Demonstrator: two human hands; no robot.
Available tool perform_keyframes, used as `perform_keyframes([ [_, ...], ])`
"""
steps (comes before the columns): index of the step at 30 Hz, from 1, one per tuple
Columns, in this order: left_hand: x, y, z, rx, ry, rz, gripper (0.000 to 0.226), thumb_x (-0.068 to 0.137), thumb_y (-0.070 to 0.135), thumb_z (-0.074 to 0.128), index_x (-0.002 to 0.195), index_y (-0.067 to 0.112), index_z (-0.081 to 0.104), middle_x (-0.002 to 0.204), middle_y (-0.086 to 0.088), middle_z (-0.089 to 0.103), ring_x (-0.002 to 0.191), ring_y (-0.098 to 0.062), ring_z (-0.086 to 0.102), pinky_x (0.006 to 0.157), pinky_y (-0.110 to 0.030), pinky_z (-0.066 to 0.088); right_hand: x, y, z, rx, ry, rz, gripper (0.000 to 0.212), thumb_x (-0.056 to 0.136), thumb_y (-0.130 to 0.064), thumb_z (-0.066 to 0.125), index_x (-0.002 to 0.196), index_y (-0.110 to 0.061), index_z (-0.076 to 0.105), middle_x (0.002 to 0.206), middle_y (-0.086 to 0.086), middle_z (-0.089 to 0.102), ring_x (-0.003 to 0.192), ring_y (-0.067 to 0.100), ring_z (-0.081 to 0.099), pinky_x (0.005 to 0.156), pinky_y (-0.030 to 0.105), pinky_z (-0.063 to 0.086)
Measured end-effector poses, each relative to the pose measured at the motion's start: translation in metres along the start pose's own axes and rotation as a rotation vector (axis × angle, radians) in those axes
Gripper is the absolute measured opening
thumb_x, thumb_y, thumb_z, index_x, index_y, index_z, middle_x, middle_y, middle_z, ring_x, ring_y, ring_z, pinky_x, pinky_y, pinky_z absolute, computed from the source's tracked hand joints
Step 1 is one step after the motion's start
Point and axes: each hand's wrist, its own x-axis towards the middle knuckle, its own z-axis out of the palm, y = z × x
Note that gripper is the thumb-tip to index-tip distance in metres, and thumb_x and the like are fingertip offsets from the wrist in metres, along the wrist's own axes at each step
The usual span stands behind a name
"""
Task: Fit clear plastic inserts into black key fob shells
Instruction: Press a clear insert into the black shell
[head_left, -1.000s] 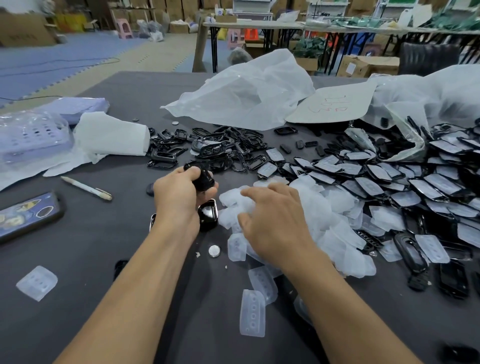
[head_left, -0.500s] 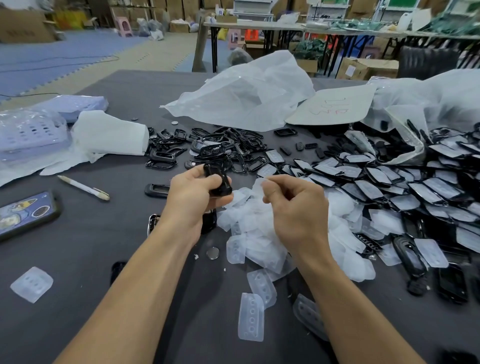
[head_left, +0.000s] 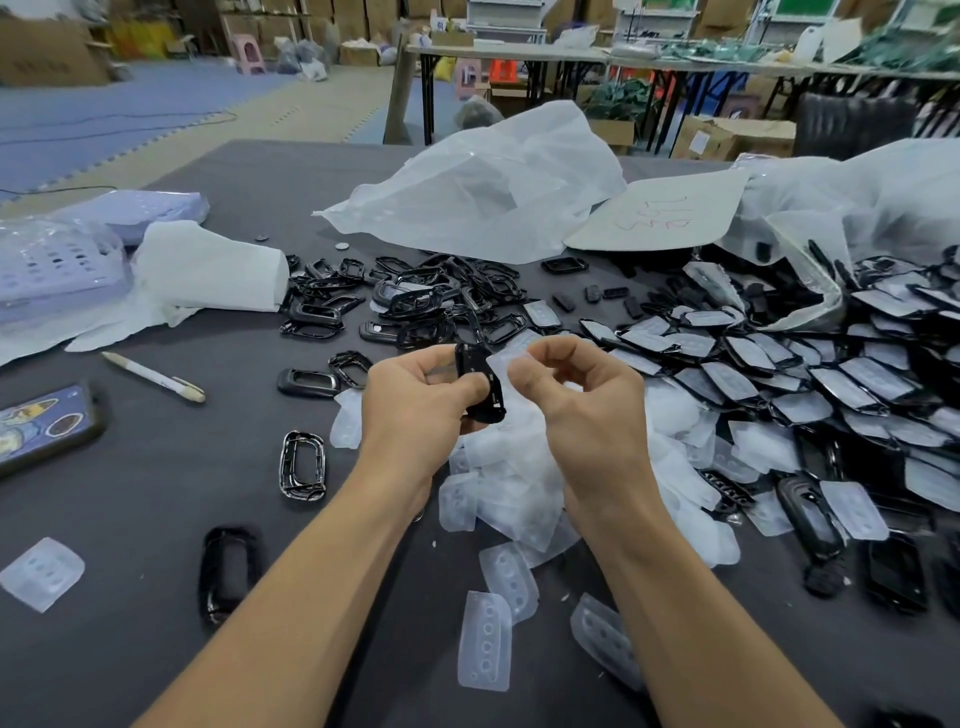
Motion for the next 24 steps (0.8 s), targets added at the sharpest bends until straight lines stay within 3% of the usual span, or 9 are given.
perform_keyframes([
  [4, -0.003, 0.002, 0.004, -0.042, -0.064, -0.022, 0.014, 0.087, 0.004, 0.079, 0.096, 0.014, 0.081, 0.085, -0.008, 0.081, 0.073, -0.022, 0.078, 0.059, -0.027, 0.059, -0.001, -0.001, 0.001, 0.172, -0.065, 0.087, 0.031, 0.088, 0.002, 0.076, 0.066, -0.020, 0.072, 0.059, -0.010, 0.063, 0.052, 0.000, 0.053, 0.052, 0.013, 0.045],
  [6, -0.007, 0.005, 0.006, -0.092, -0.106, -0.041, 0.010, 0.088, 0.008, 0.078, 0.092, 0.017, 0.082, 0.085, -0.009, 0.080, 0.072, -0.018, 0.076, 0.059, -0.024, 0.058, -0.003, -0.001, 0.003, 0.195, -0.065, 0.116, 0.022, 0.087, 0.002, 0.077, 0.070, -0.013, 0.073, 0.059, -0.003, 0.066, 0.049, 0.003, 0.056, 0.047, 0.015, 0.046],
  [9, -0.009, 0.006, 0.009, -0.170, -0.151, -0.087, 0.015, 0.093, 0.005, 0.068, 0.092, 0.012, 0.082, 0.088, -0.012, 0.079, 0.075, -0.019, 0.075, 0.062, -0.027, 0.059, -0.003, 0.003, 0.003, 0.152, -0.003, 0.125, 0.012, 0.085, -0.002, 0.080, 0.074, -0.005, 0.075, 0.064, 0.008, 0.070, 0.056, 0.014, 0.064, 0.055, 0.023, 0.054],
  [13, -0.011, 0.007, 0.013, -0.310, -0.120, -0.174, 0.018, 0.097, -0.001, 0.059, 0.106, 0.001, 0.075, 0.090, -0.014, 0.080, 0.076, -0.021, 0.077, 0.062, -0.031, 0.062, -0.001, 0.006, 0.002, -0.013, 0.080, 0.093, 0.013, 0.082, -0.016, 0.085, 0.072, -0.016, 0.078, 0.068, 0.006, 0.075, 0.063, 0.020, 0.071, 0.066, 0.034, 0.060],
  [17, -0.012, 0.008, 0.014, -0.341, -0.146, -0.178, 0.021, 0.095, -0.004, 0.056, 0.104, 0.000, 0.074, 0.085, -0.011, 0.079, 0.075, -0.020, 0.077, 0.064, -0.034, 0.062, -0.001, 0.008, 0.001, -0.097, 0.122, 0.085, 0.013, 0.081, -0.023, 0.085, 0.071, -0.023, 0.077, 0.067, 0.000, 0.075, 0.063, 0.015, 0.073, 0.067, 0.028, 0.058],
  [20, -0.012, 0.008, 0.014, -0.350, -0.158, -0.176, 0.023, 0.094, -0.002, 0.058, 0.114, -0.002, 0.069, 0.084, -0.007, 0.077, 0.076, -0.019, 0.076, 0.065, -0.033, 0.061, -0.002, 0.006, 0.002, -0.122, 0.147, 0.079, 0.013, 0.081, -0.024, 0.085, 0.071, -0.027, 0.077, 0.065, -0.004, 0.075, 0.060, 0.009, 0.072, 0.060, 0.017, 0.054],
  [24, -0.013, 0.008, 0.014, -0.296, -0.169, -0.154, 0.024, 0.091, -0.005, 0.059, 0.114, -0.011, 0.065, 0.083, -0.010, 0.074, 0.076, -0.020, 0.074, 0.070, -0.036, 0.063, -0.002, 0.006, 0.003, -0.152, 0.174, 0.072, 0.013, 0.081, -0.025, 0.085, 0.071, -0.029, 0.076, 0.063, -0.005, 0.074, 0.059, 0.009, 0.072, 0.060, 0.019, 0.054],
])
